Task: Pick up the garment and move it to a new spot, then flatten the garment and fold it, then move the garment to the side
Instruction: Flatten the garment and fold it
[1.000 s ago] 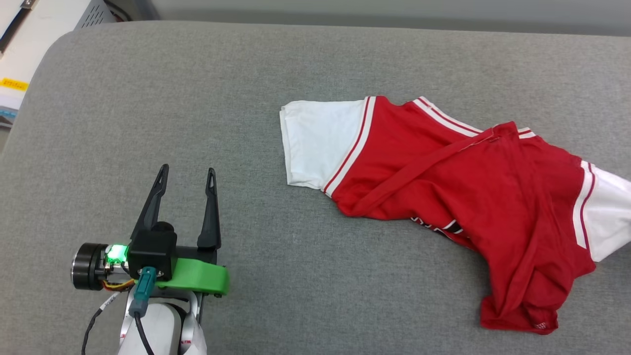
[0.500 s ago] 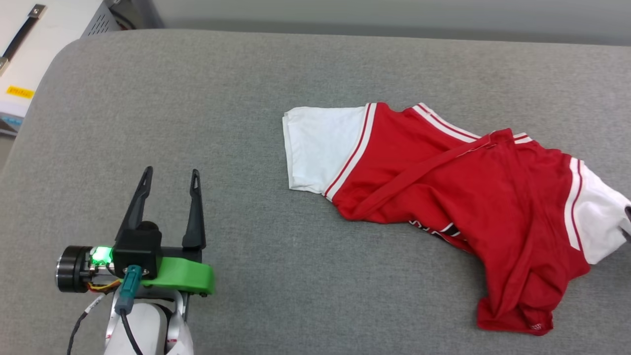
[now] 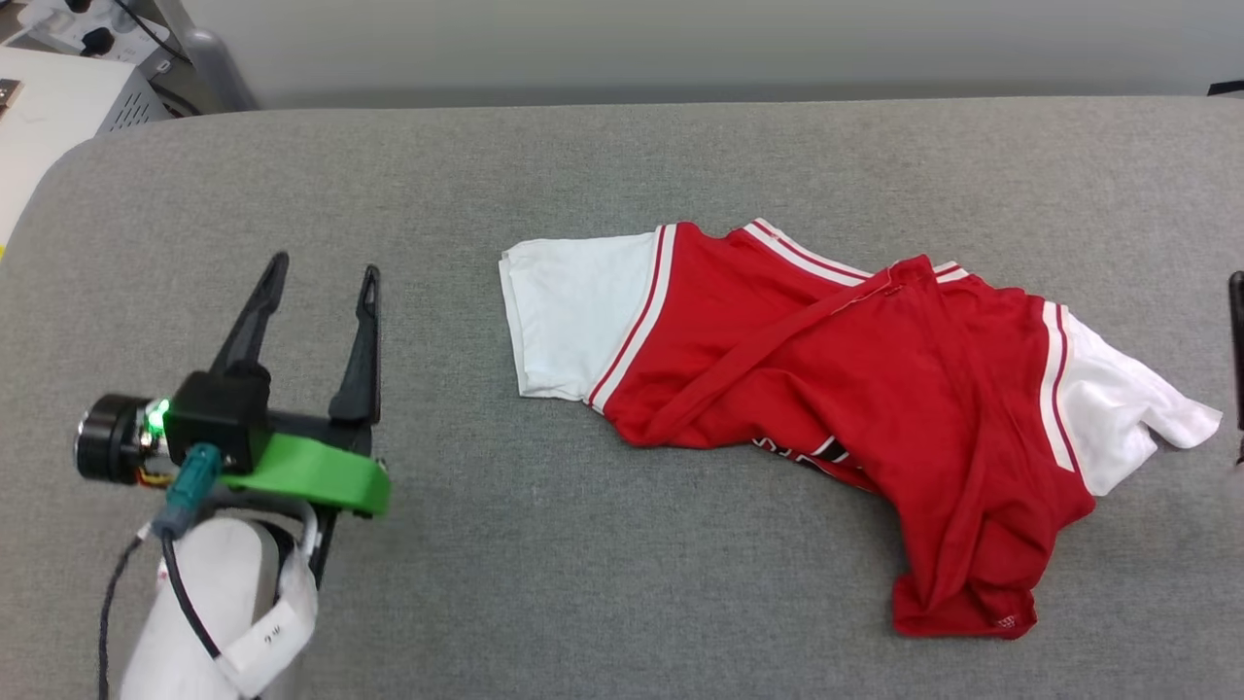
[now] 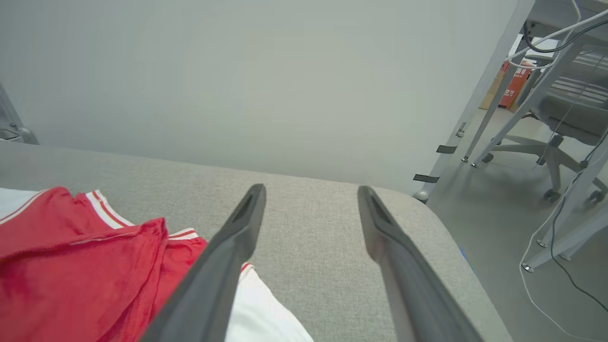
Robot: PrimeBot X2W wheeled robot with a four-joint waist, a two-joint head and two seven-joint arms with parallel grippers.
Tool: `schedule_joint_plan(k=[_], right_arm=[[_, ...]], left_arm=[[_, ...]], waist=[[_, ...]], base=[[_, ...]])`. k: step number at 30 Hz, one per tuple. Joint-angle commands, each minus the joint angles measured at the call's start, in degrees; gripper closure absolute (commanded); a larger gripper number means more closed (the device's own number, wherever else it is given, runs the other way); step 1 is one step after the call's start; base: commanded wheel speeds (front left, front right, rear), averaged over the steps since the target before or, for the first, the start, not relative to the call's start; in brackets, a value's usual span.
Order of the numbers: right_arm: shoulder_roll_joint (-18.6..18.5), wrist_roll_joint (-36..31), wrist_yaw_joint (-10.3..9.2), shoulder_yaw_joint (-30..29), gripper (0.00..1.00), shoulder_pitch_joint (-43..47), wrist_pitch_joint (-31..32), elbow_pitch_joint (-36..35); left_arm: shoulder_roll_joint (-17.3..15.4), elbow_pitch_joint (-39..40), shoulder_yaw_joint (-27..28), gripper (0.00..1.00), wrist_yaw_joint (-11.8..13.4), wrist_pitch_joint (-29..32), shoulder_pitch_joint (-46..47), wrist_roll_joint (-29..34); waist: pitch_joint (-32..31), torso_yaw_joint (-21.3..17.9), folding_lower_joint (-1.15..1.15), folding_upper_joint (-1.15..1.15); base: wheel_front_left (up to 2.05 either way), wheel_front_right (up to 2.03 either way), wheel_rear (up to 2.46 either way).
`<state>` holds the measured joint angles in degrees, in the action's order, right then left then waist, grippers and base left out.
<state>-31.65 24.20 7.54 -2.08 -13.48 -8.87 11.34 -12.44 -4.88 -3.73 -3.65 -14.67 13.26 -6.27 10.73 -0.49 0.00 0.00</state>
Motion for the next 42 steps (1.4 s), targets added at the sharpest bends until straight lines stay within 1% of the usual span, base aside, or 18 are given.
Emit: schedule_joint_plan(k=[1,4,7,9,13,14,17,21,25,29,35,38,41,42], right_arm=[[3.86,-1.92,-0.05,-1.36,0.00,2.10,-0.56,-3.15],[10.86,-6.71,-0.05,-4.12,0.00,4.81,-0.93,-10.16],[15.77,-9.78,-0.05,-4.68,0.00,6.74,-0.98,-15.24],[17.87,-10.80,-0.05,-3.77,0.00,7.87,-0.80,-17.09],[20.40,-12.22,-0.05,-1.93,0.00,9.06,-1.14,-18.84],[20.81,-12.45,-0.05,-1.61,0.00,9.15,-1.31,-19.03],[21.29,-13.16,-0.05,0.15,0.00,9.18,-1.32,-19.30],[21.15,-13.17,-0.05,2.21,0.00,7.67,-1.71,-18.53],[20.71,-13.02,-0.05,4.03,0.00,5.45,-2.49,-16.87],[20.74,-12.90,-0.05,5.17,0.00,3.53,-3.18,-15.59],[20.64,-12.84,-0.05,6.93,0.00,1.27,-4.04,-13.85],[20.61,-12.84,-0.05,7.21,0.00,0.78,-4.42,-13.27],[20.56,-12.88,-0.05,7.02,0.00,0.72,-4.75,-12.91],[20.51,-12.86,-0.05,6.81,0.00,0.76,-4.83,-12.82]], left_arm=[[-1.59,-1.19,-0.10,0.00,-1.16,-0.33,3.37,-0.56],[-4.60,-4.10,-2.08,0.00,-2.79,1.13,10.01,-0.93],[-7.11,-6.66,-4.75,0.00,-3.58,4.55,17.43,-3.22],[-8.39,-8.51,-7.07,0.00,-3.75,7.76,22.18,-6.00],[-12.35,-11.72,-15.92,0.00,-3.81,16.66,31.09,-15.00],[-13.15,-12.59,-17.72,0.00,-3.81,19.07,32.91,-17.42],[-15.46,-16.15,-23.57,0.00,-3.82,29.38,38.79,-25.82],[-18.28,-19.96,-30.77,0.00,-3.82,41.74,44.80,-33.41],[-20.09,-22.15,-37.49,0.00,-3.83,50.62,48.84,-39.03],[-21.37,-24.83,-43.13,0.00,-3.83,55.63,51.46,-41.76],[-21.97,-29.58,-49.15,0.00,-3.83,57.13,53.05,-43.75],[-22.38,-31.48,-52.69,0.00,-3.83,57.78,53.22,-43.81],[-22.91,-32.28,-56.17,0.00,-3.83,59.30,52.80,-45.61],[-23.19,-32.03,-57.37,0.66,-3.83,59.85,52.76,-46.03]], waist=[[0.58,-0.77,0.00,0.00],[1.53,-1.96,0.00,0.00],[2.76,-3.12,0.00,0.00],[3.54,-3.76,0.00,0.00],[5.43,-5.22,0.00,0.00],[5.85,-5.50,0.00,0.00],[7.68,-6.41,0.00,0.00],[10.18,-7.96,0.00,0.00],[12.39,-9.43,0.00,0.00],[14.37,-10.85,0.00,0.00],[16.64,-12.95,0.00,0.00],[17.22,-13.44,0.00,0.00],[17.29,-13.60,0.00,0.00],[17.20,-13.53,0.00,0.00]], base=[[0.00,0.00,0.00],[0.00,0.00,0.00],[0.00,0.00,0.00],[0.00,0.00,0.00],[0.00,0.00,0.00],[0.00,0.00,0.00],[0.00,0.00,0.00],[0.00,0.00,0.00],[0.00,0.00,0.00],[0.00,0.00,0.00],[0.00,0.00,0.00],[0.00,0.00,0.00],[0.00,0.00,0.00],[0.00,0.00,0.00]])
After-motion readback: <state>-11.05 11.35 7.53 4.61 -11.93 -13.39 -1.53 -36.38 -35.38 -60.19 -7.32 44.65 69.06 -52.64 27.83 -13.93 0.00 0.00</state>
